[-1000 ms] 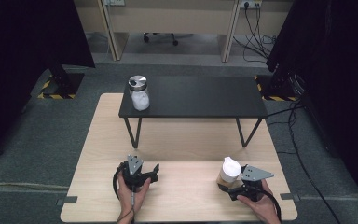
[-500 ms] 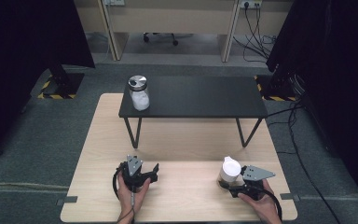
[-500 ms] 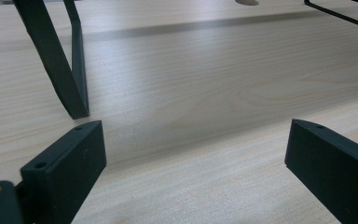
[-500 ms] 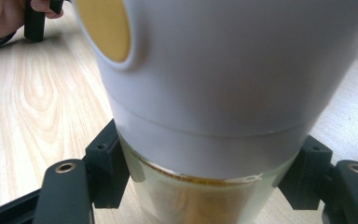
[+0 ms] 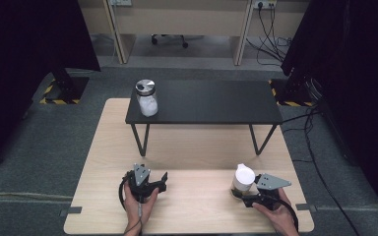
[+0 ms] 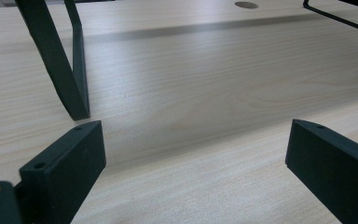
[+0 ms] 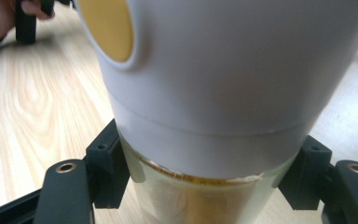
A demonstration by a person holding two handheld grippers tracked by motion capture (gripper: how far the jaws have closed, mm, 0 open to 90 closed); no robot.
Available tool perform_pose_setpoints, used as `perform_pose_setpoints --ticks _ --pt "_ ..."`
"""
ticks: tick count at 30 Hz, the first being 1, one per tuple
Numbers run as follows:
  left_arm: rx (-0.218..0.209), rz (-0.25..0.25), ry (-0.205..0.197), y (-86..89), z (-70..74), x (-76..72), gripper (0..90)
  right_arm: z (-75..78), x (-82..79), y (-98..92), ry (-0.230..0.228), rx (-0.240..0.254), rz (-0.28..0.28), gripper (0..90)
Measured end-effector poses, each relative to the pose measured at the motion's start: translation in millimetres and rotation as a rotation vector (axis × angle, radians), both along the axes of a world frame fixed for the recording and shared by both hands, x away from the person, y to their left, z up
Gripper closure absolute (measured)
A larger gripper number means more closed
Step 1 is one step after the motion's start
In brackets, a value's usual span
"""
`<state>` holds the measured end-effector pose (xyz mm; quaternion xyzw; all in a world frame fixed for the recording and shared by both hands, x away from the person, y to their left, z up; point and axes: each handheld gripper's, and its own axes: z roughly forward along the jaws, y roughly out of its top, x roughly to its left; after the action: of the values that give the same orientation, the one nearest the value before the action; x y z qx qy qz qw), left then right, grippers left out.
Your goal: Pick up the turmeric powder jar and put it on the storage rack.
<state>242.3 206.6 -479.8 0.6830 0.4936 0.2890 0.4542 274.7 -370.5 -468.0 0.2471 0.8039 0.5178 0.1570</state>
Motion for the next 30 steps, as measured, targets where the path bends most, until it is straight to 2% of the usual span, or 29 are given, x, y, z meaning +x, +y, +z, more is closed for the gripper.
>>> perform_pose_setpoints --ticks 5,7,12,16,20,23,30 --pt "0.001 0.001 -0.003 -0.4 -0.3 -0.7 4.3 18.0 -9.0 4.1 -0.036 0.010 -0.011 30.9" --pt "-0.001 0.002 -0.003 -0.1 -0.4 -0.8 4.3 25.0 -9.6 3.9 -0.044 0.033 -0.011 30.9" --pt "-0.004 0.003 -0.001 0.2 -0.3 -0.9 4.2 48.7 -10.9 5.8 -0.079 0.046 -0.038 30.9" --pt "-0.003 0.004 -0.003 -0.2 -0.5 -1.4 4.2 63.0 -11.2 4.3 -0.100 0.077 -0.069 30.9" --pt "-0.004 0.003 0.000 -0.3 -0.2 -1.4 4.2 76.4 -14.3 5.9 -0.129 0.078 -0.106 30.9" --pt "-0.002 0.003 0.001 -0.8 0.0 -1.2 4.2 83.2 -12.4 2.3 -0.132 0.112 -0.112 30.8" --pt "-0.005 0.008 -0.001 -0.5 -0.3 -1.7 4.2 104.2 -9.5 5.5 -0.148 0.097 -0.128 30.9"
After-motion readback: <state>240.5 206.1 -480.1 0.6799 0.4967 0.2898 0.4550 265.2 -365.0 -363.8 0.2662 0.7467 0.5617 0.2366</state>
